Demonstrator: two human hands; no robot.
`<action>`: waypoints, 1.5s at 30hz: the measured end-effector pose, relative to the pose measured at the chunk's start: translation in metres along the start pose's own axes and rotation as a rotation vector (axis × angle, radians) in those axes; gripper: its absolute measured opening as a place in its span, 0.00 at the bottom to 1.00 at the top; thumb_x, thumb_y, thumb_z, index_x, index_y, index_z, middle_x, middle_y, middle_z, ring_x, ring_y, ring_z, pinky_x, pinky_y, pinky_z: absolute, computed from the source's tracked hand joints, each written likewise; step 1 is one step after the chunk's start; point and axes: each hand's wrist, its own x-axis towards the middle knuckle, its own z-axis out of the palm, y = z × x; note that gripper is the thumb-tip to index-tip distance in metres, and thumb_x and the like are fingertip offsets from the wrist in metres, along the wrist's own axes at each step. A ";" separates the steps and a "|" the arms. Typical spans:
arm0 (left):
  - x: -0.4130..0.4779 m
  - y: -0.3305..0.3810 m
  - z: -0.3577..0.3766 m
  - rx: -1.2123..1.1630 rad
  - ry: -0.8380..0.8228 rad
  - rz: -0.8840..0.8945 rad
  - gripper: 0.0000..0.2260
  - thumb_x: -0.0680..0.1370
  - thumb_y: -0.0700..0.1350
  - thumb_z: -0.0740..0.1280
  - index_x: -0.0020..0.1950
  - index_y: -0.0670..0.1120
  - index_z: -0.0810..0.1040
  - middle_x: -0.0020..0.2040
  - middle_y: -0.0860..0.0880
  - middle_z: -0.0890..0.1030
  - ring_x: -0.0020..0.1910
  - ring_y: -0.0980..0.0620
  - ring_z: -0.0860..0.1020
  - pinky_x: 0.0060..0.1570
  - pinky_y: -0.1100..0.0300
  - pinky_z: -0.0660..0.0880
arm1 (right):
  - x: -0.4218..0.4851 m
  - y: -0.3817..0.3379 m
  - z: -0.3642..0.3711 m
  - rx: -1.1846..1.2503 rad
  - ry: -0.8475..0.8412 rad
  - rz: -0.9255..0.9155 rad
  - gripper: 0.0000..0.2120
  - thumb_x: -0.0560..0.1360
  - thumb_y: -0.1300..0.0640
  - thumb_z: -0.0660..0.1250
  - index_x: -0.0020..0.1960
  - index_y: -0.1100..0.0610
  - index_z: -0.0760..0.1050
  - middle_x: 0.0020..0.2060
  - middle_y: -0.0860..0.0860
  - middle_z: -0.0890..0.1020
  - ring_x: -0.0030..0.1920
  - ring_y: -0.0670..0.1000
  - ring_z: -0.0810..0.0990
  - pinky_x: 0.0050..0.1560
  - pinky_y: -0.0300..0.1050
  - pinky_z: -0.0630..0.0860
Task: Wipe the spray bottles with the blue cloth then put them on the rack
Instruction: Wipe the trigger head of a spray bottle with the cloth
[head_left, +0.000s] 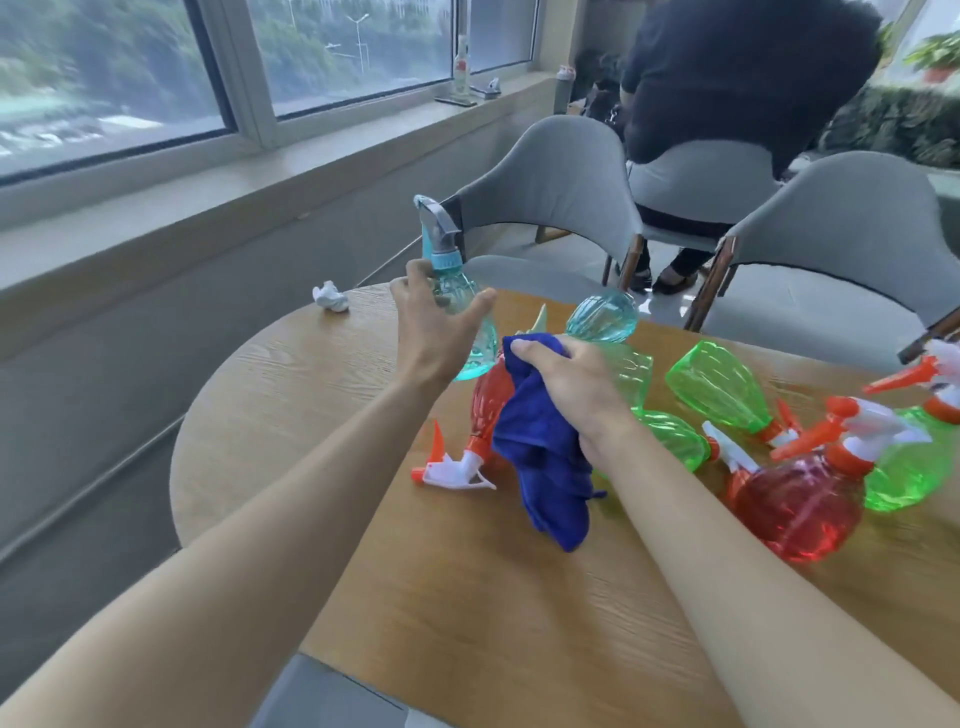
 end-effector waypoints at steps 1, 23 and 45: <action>0.006 -0.006 0.001 -0.006 0.014 0.001 0.25 0.77 0.52 0.78 0.68 0.47 0.70 0.61 0.47 0.69 0.51 0.58 0.77 0.59 0.59 0.78 | 0.004 0.002 0.002 -0.013 -0.003 -0.001 0.13 0.79 0.53 0.73 0.53 0.64 0.82 0.39 0.54 0.84 0.38 0.52 0.83 0.40 0.45 0.79; -0.015 -0.043 -0.004 0.319 -0.138 -0.196 0.40 0.78 0.55 0.77 0.81 0.40 0.60 0.76 0.39 0.66 0.75 0.42 0.69 0.72 0.49 0.69 | 0.007 0.019 -0.010 -0.395 -0.045 -0.123 0.06 0.81 0.50 0.70 0.57 0.47 0.83 0.50 0.46 0.84 0.52 0.51 0.83 0.61 0.53 0.79; -0.141 -0.018 -0.018 0.881 -0.380 0.106 0.18 0.76 0.54 0.72 0.58 0.47 0.69 0.48 0.47 0.77 0.65 0.40 0.73 0.63 0.45 0.64 | -0.090 0.053 -0.069 -0.572 0.094 -0.164 0.12 0.82 0.48 0.67 0.61 0.53 0.74 0.61 0.53 0.68 0.54 0.55 0.76 0.58 0.49 0.70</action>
